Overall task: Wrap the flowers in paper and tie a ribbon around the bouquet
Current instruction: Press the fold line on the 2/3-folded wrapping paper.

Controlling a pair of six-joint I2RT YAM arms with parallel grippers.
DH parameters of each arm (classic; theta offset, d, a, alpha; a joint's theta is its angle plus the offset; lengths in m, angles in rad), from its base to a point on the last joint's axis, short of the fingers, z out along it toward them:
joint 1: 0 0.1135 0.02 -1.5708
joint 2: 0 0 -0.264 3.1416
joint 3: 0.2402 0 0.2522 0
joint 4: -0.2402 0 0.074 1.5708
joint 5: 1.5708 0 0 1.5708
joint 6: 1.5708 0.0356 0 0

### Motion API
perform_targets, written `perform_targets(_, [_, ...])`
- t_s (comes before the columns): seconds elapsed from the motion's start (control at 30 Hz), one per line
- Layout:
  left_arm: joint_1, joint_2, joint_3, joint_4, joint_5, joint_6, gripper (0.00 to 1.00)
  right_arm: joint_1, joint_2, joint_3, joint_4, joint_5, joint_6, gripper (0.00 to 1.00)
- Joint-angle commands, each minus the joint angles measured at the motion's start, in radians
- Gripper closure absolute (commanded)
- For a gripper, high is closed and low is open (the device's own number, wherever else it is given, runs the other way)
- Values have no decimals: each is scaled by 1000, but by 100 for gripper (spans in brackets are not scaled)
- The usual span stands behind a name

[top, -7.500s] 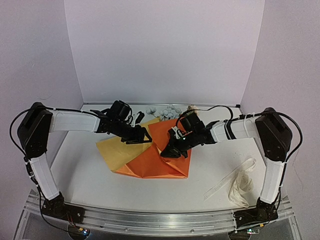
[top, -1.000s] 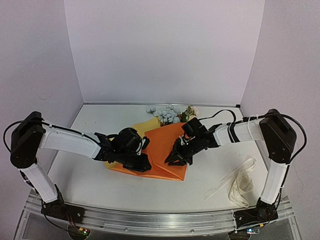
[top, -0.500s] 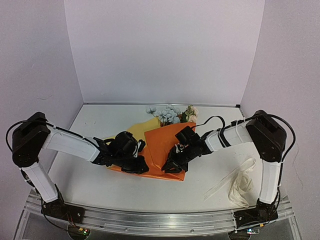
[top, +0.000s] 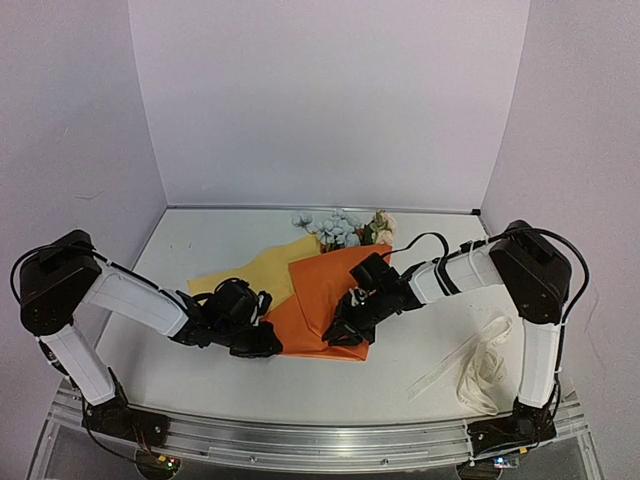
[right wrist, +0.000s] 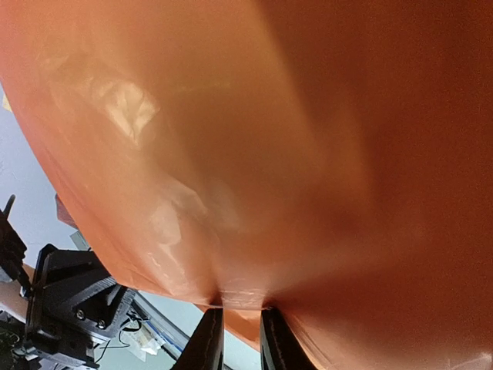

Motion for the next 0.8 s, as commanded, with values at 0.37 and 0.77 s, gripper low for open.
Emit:
perform_targets(0.37, [128,-259,-185,-301,-357,-255,86,6,20,-21,16,14,-16,82])
perform_targets(0.77, [136,-467,-161,-474,-382,-340,76,7,-20,20,-7,-15,-26,82])
